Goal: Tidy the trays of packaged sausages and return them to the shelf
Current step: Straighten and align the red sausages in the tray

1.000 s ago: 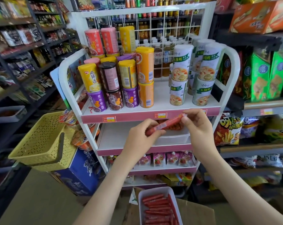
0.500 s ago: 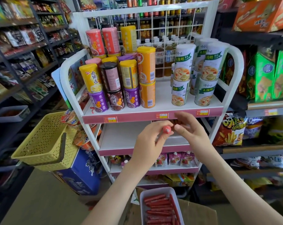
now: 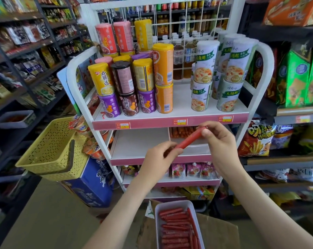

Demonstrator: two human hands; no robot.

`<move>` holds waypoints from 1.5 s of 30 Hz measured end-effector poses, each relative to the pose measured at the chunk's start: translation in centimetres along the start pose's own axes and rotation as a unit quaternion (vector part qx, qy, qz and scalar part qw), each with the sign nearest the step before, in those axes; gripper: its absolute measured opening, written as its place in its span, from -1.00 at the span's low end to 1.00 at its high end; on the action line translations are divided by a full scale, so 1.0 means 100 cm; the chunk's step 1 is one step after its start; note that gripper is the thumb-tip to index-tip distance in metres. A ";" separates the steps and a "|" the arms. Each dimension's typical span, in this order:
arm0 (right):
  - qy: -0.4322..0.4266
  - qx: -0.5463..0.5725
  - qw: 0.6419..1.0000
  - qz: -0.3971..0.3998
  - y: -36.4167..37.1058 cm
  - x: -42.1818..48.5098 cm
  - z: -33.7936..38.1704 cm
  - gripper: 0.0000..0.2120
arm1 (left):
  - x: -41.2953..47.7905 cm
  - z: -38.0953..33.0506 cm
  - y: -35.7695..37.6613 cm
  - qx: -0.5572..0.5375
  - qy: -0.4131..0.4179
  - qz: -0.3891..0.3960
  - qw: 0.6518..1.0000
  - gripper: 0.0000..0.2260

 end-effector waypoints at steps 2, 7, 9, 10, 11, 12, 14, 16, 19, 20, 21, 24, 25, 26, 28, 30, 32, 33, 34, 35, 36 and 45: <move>0.047 0.030 0.998 -0.032 -0.014 -0.001 -0.026 -0.80 | -0.001 0.019 -0.007 -0.056 -0.052 -0.008 0.997 -0.92; 0.131 0.088 0.985 -0.076 -0.043 -0.016 -0.077 -0.86 | -0.008 0.048 -0.009 -0.180 -0.113 -0.011 0.977 -0.82; 0.149 0.079 0.984 -0.064 -0.046 -0.021 -0.086 -0.88 | -0.010 0.055 -0.004 -0.198 -0.128 -0.010 0.972 -0.82; 0.160 0.064 0.984 -0.051 -0.046 -0.024 -0.092 -0.89 | -0.011 0.060 -0.003 -0.204 -0.134 -0.016 0.970 -0.82; 0.171 0.035 0.984 -0.030 -0.045 -0.027 -0.096 -0.90 | -0.011 0.065 -0.002 -0.206 -0.142 -0.026 0.968 -0.82; 0.177 -0.017 0.984 0.001 -0.045 -0.029 -0.101 -0.90 | -0.011 0.070 -0.001 -0.206 -0.149 -0.035 0.967 -0.82; 0.171 -0.152 0.969 0.096 -0.039 -0.034 -0.109 -0.89 | -0.012 0.077 0.003 -0.197 -0.157 -0.040 0.967 -0.83; 0.165 -0.235 0.939 0.191 -0.028 -0.044 -0.119 -0.86 | -0.011 0.089 0.012 -0.187 -0.170 -0.034 0.967 -0.86; 0.177 -0.289 0.881 0.329 -0.012 -0.075 -0.143 -0.69 | -0.010 0.123 0.032 -0.153 -0.218 -0.015 0.964 -0.89; 0.189 -0.286 0.863 0.372 -0.007 -0.090 -0.155 -0.60 | -0.012 0.138 0.041 -0.137 -0.234 -0.008 0.963 -0.90; 0.206 -0.268 0.848 0.409 -0.002 -0.107 -0.168 -0.51 | -0.014 0.155 0.051 -0.120 -0.247 -0.004 0.962 -0.92; 0.255 -0.235 0.800 0.489 0.004 -0.163 -0.221 -0.41 | -0.024 0.214 0.094 -0.058 -0.296 0.029 0.953 -0.94; 0.255 -0.243 0.788 0.504 0.003 -0.180 -0.242 -0.43 | -0.028 0.238 0.113 -0.026 -0.316 0.048 0.947 -0.91; 0.255 -0.256 0.783 0.507 -0.002 -0.195 -0.263 -0.46 | -0.036 0.265 0.131 0.011 -0.341 0.069 0.937 -0.87; 0.269 -0.291 0.783 0.480 -0.019 -0.223 -0.307 -0.56 | -0.055 0.316 0.168 0.061 -0.386 0.104 0.915 -0.79; 0.313 -0.313 0.785 0.434 -0.041 -0.250 -0.348 -0.61 | -0.076 0.356 0.203 0.085 -0.401 0.143 0.901 -0.78; 0.332 -0.342 0.782 0.401 -0.058 -0.267 -0.384 -0.61 | -0.087 0.383 0.233 0.161 -0.363 0.188 0.898 -0.78; 0.325 -0.372 0.776 0.392 -0.065 -0.272 -0.400 -0.59 | -0.089 0.394 0.246 0.218 -0.331 0.208 0.894 -0.75; 0.304 -0.415 0.764 0.389 -0.072 -0.274 -0.416 -0.57 | -0.090 0.405 0.259 0.274 -0.297 0.224 0.887 -0.70; 0.284 -0.462 0.743 0.392 -0.078 -0.276 -0.431 -0.57 | -0.090 0.412 0.271 0.309 -0.264 0.233 0.883 -0.66; 0.264 -0.508 0.720 0.392 -0.082 -0.277 -0.444 -0.59 | -0.091 0.421 0.285 0.321 -0.246 0.245 0.881 -0.63; 0.089 -0.668 0.622 0.399 -0.067 -0.298 -0.492 -0.37 | -0.099 0.459 0.368 0.374 -0.138 0.297 0.868 -0.64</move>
Point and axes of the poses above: each hand's wrist, its own x-axis towards the middle knuckle, its own y-axis out of the palm, z = x × y, the point moved 10 cm from there along x, towards the middle knuckle, and after that the axes turned 9 degrees about -y, right-handed, at the moved point
